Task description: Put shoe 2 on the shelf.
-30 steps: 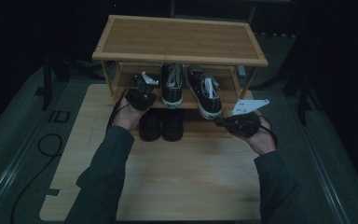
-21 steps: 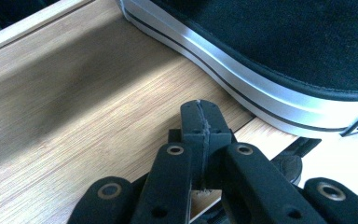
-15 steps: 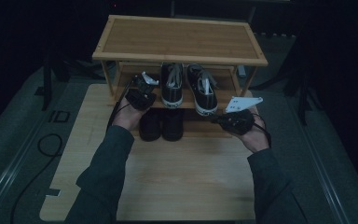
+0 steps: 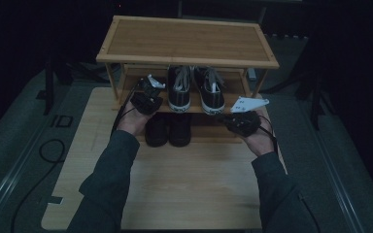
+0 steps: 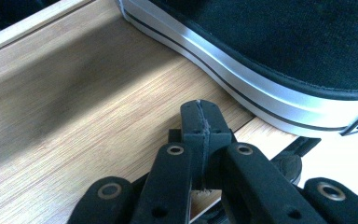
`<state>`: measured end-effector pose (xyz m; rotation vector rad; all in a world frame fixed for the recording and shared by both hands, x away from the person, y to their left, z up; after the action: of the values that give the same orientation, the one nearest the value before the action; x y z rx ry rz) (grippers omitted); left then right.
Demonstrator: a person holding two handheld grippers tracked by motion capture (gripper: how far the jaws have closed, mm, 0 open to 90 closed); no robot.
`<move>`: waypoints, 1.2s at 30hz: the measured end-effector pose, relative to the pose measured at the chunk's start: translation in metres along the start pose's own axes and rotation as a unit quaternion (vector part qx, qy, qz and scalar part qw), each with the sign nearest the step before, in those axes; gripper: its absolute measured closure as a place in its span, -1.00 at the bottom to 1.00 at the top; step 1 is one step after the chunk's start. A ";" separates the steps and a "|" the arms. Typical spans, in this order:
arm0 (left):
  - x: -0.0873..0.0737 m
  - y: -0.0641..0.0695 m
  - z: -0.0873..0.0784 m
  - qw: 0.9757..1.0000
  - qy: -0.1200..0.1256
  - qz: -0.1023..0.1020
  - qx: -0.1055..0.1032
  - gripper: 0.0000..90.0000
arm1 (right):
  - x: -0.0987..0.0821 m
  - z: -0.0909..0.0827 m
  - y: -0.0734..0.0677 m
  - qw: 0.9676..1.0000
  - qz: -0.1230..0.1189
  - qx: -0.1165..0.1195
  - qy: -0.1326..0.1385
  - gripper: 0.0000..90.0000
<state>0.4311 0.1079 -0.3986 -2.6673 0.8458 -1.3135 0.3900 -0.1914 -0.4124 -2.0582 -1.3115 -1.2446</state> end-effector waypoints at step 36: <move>0.000 0.001 0.001 1.000 0.002 -0.001 0.004 1.00 | 0.015 0.027 -0.013 0.999 -0.023 -0.024 -0.011 1.00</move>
<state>0.4317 0.1072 -0.3990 -2.6615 0.8366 -1.3206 0.3934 -0.1584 -0.4159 -2.0913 -1.3596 -1.2884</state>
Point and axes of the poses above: each handheld gripper's, and its own axes: z roughly forward along the jaws, x roughly out of its top, y roughly to its right, the point moved 1 cm from there along z, roughly forward along the jaws, and after that the axes turned 6 degrees about x, right-handed, at the moved point
